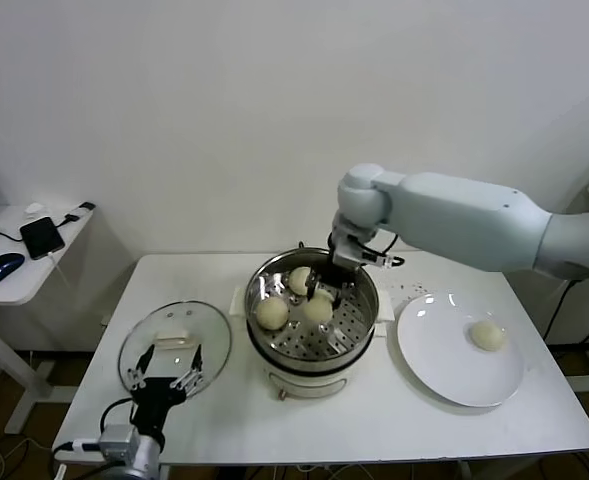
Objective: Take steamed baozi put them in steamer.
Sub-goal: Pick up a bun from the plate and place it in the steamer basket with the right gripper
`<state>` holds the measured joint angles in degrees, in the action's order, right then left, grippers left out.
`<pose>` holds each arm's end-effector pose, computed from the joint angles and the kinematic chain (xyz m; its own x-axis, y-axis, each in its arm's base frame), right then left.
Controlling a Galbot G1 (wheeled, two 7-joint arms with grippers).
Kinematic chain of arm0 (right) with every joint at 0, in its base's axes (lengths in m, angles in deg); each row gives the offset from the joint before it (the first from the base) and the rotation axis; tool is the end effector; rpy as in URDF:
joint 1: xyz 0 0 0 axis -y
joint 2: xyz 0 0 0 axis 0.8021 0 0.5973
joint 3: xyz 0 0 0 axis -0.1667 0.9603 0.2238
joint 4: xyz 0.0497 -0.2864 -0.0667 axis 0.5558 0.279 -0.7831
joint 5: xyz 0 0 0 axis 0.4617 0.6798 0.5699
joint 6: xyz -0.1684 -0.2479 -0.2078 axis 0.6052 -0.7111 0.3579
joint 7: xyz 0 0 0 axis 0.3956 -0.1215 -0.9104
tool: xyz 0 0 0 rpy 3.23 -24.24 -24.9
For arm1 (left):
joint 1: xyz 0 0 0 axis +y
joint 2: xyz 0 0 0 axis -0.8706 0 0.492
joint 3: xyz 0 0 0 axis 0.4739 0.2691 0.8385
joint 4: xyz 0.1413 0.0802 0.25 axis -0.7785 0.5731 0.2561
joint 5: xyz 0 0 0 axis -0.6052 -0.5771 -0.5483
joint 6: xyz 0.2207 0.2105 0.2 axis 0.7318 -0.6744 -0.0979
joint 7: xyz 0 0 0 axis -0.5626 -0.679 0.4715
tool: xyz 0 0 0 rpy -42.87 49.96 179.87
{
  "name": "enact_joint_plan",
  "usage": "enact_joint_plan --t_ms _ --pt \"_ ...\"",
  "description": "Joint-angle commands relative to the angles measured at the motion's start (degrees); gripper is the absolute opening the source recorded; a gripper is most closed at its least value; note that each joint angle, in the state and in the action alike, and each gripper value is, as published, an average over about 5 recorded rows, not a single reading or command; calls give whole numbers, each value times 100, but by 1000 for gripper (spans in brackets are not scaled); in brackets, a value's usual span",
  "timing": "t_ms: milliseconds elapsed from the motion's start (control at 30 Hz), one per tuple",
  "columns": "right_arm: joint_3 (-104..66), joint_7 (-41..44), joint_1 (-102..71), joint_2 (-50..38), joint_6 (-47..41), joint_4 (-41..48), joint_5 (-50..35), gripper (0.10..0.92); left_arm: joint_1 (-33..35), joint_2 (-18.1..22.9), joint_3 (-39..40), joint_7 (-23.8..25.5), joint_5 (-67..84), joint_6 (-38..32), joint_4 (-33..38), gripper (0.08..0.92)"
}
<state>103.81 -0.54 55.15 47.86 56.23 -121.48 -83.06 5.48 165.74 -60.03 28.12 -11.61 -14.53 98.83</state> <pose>0.4988 0.1389 -0.0762 0.0358 -0.1828 0.9825 -0.1669 -0.9704 -0.1745 0.1918 0.0321 -0.2472 -0.9679 -0.0345 0.2489 -0.0267 0.9990 0.0345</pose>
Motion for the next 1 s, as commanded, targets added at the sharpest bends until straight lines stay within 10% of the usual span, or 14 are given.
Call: enact_joint_plan --t_ms 33,567,1000 --pt "152 -231 -346 408 767 -123 1005 513 -10 -18 -45 -5 28 4 -13 823" --pt "270 -83 -309 437 332 -376 691 521 -63 -20 -23 -2 41 3 -47 823" --pt "-573 417 189 -537 -1566 -955 -113 817 -54 -17 30 9 17 25 -20 823"
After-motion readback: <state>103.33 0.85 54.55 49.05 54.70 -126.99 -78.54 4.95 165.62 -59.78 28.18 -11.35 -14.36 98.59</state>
